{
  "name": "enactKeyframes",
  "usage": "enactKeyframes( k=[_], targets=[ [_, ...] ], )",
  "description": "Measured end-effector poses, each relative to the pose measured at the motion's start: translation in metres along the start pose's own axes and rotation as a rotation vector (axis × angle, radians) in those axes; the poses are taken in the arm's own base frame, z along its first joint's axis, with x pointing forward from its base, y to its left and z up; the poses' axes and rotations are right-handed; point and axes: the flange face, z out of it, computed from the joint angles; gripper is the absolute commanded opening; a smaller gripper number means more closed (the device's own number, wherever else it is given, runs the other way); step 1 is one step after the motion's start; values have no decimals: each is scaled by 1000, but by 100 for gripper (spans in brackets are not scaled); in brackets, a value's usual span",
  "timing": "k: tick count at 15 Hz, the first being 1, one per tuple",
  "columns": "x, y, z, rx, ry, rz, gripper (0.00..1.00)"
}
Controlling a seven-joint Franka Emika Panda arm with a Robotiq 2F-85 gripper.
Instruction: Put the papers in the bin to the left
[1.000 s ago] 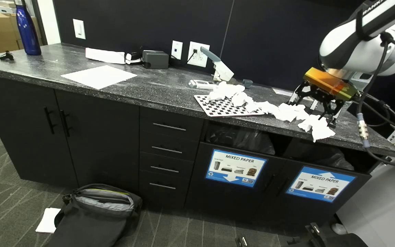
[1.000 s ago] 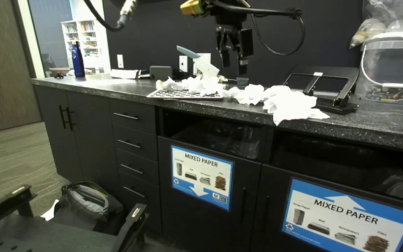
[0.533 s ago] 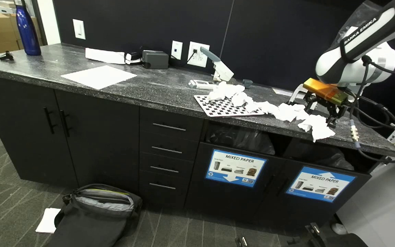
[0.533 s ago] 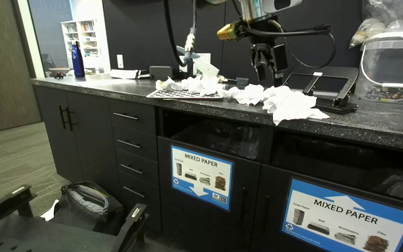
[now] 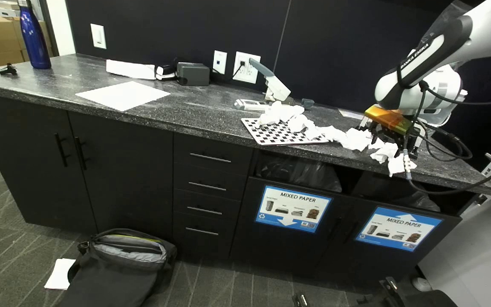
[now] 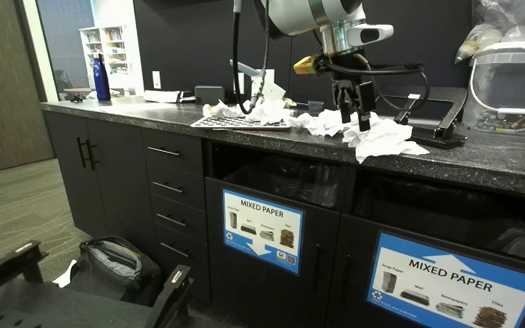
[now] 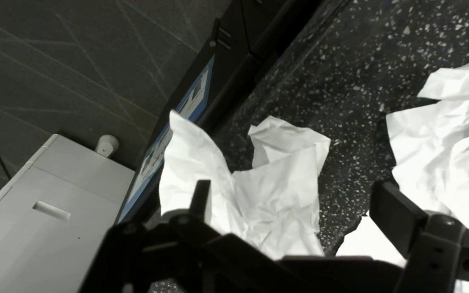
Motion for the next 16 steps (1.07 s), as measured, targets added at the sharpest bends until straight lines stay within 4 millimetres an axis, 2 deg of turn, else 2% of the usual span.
enactKeyframes(
  k=[3, 4, 5, 8, 13, 16],
  targets=[
    [10, -2, 10, -40, -3, 6, 100],
    [14, -2, 12, -52, -3, 8, 75],
    [17, -2, 14, -62, -3, 11, 74],
    [23, -1, 20, -90, -7, 15, 49],
    [21, -1, 33, -130, -28, 11, 13],
    [20, 0, 34, -141, -37, 4, 7]
  ],
)
